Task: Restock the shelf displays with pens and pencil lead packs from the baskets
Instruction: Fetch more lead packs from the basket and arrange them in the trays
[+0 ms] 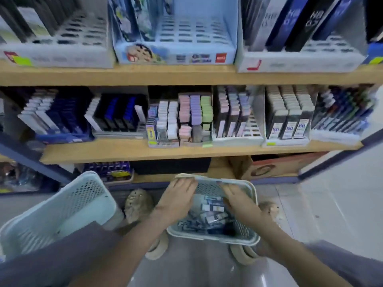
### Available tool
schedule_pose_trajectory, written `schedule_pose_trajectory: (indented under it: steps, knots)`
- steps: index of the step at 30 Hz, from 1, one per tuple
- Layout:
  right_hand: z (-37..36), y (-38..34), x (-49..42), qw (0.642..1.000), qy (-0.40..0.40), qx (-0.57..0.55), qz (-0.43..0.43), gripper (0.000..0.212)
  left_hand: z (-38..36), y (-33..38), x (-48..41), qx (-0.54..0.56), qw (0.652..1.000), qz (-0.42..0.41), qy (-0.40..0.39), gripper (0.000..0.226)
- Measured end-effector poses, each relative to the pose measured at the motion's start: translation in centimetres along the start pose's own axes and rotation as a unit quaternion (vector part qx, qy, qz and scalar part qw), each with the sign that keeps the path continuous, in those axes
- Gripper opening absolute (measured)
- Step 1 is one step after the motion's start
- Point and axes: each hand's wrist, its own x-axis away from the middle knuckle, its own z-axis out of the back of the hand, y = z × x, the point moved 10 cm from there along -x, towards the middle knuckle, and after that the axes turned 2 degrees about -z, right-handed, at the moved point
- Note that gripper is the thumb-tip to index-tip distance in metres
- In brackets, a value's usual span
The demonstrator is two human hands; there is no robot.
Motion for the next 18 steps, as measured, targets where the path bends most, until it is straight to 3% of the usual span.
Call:
schedule_pose_trajectory:
  steps: [2,6,12,18]
  knots:
    - [-6.5,3.6,-0.1,0.993,-0.107,0.045,-0.037,0.068,-2.8,0.3,-0.1,-0.014,0.999,-0.019,-0.037,0.055]
    - [-15.6,7.6,-0.9,0.975,-0.184,0.113,-0.042,0.114,-7.9,-0.4,0.1,-0.054,0.995,-0.055,-0.069,0.043]
    - [-20.4,8.5,-3.2,0.971,-0.188,0.141,-0.033,0.086,-13.2,-2.0,1.0,-0.085,0.982,-0.083,-0.144,0.051]
    - [-19.4,7.1,-4.4,0.971,-0.168,0.172,-0.005,0.074,-13.2,-1.7,1.3,-0.069,0.987,-0.095,-0.109,0.049]
